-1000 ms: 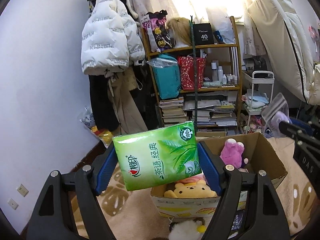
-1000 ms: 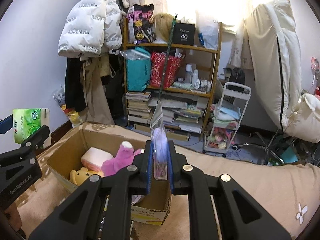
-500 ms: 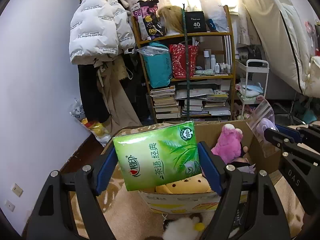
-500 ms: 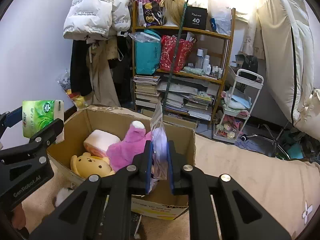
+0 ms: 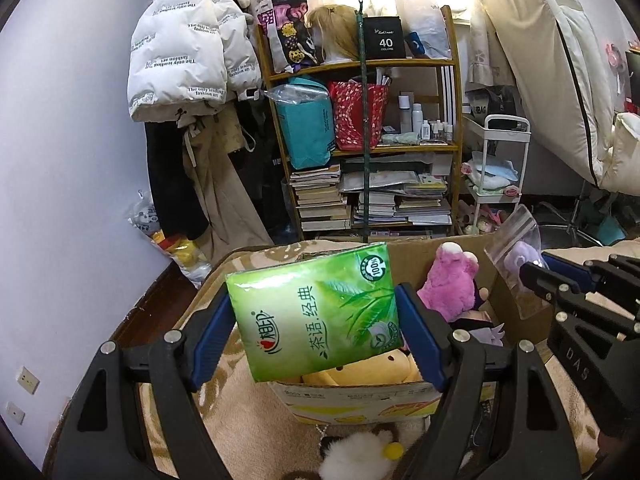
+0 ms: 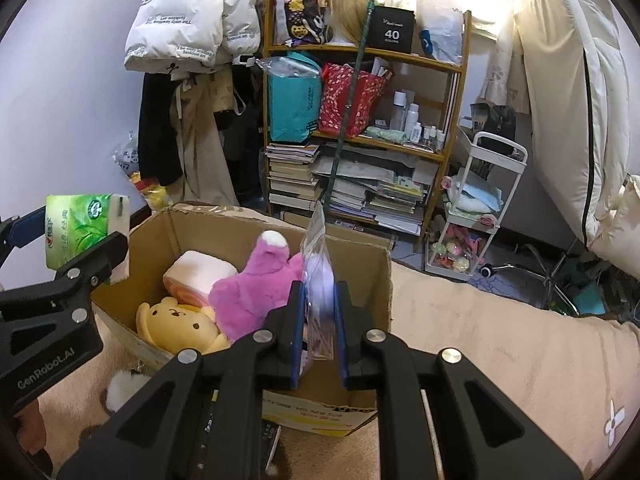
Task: Organize soft objects
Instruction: 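Open the left tool over the box while the right tool releases the clear bag, then withdraw both tools and lower them toward the white chick plush and black tissue roll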
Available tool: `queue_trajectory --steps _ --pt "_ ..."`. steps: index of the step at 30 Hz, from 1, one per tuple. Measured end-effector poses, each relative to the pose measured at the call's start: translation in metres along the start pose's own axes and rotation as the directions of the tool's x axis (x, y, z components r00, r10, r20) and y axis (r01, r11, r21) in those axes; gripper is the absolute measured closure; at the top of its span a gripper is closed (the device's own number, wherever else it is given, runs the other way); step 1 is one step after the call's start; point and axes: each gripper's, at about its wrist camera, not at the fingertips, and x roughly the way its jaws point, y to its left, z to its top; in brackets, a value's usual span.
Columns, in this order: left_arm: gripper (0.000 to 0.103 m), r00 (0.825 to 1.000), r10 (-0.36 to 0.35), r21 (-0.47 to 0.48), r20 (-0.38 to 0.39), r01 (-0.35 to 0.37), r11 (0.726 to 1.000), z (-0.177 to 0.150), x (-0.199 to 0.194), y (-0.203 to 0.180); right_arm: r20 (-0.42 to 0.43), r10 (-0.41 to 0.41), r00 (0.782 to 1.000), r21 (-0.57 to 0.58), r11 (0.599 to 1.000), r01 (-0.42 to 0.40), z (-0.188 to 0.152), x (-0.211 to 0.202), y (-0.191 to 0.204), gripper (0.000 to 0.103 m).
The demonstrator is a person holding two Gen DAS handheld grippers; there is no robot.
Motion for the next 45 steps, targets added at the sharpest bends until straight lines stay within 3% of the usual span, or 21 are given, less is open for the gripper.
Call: queue_trajectory --steps 6,12,20,22,24,33,41,45 --pt "0.025 0.999 0.011 0.012 -0.034 -0.011 1.000 -0.002 0.006 -0.002 -0.013 0.006 1.000 -0.020 1.000 -0.006 -0.001 0.002 0.004 0.088" --pt "0.015 0.999 0.014 0.004 -0.034 -0.014 1.000 -0.003 0.008 -0.001 -0.031 0.010 0.999 -0.024 1.000 -0.010 -0.002 0.008 0.005 0.088" --pt "0.013 0.997 0.026 -0.004 -0.067 -0.027 1.000 -0.005 0.015 0.005 -0.037 0.009 0.999 -0.022 1.000 -0.010 -0.002 0.009 0.004 0.087" --pt "0.012 0.997 0.029 -0.005 -0.072 -0.029 1.000 -0.005 0.015 0.007 -0.035 0.019 0.999 -0.010 1.000 -0.020 -0.001 0.006 0.003 0.079" --pt "0.007 0.996 0.030 -0.012 -0.078 -0.031 0.999 -0.004 0.015 0.010 -0.025 0.028 0.999 -0.004 1.000 -0.028 -0.001 0.002 0.003 0.060" --pt "0.005 0.990 0.027 -0.050 -0.136 -0.034 0.998 -0.005 0.012 0.026 -0.059 0.113 0.992 0.031 0.993 -0.112 -0.002 -0.007 0.002 0.024" --pt "0.005 0.977 0.044 -0.029 -0.211 -0.051 0.998 -0.011 0.008 0.035 -0.124 0.156 0.980 0.040 0.988 -0.152 -0.011 -0.014 0.009 0.010" --pt "0.005 0.968 0.029 -0.010 -0.249 -0.033 0.999 -0.018 0.008 0.037 -0.168 0.162 0.972 0.043 0.987 -0.157 -0.021 -0.011 0.015 0.010"
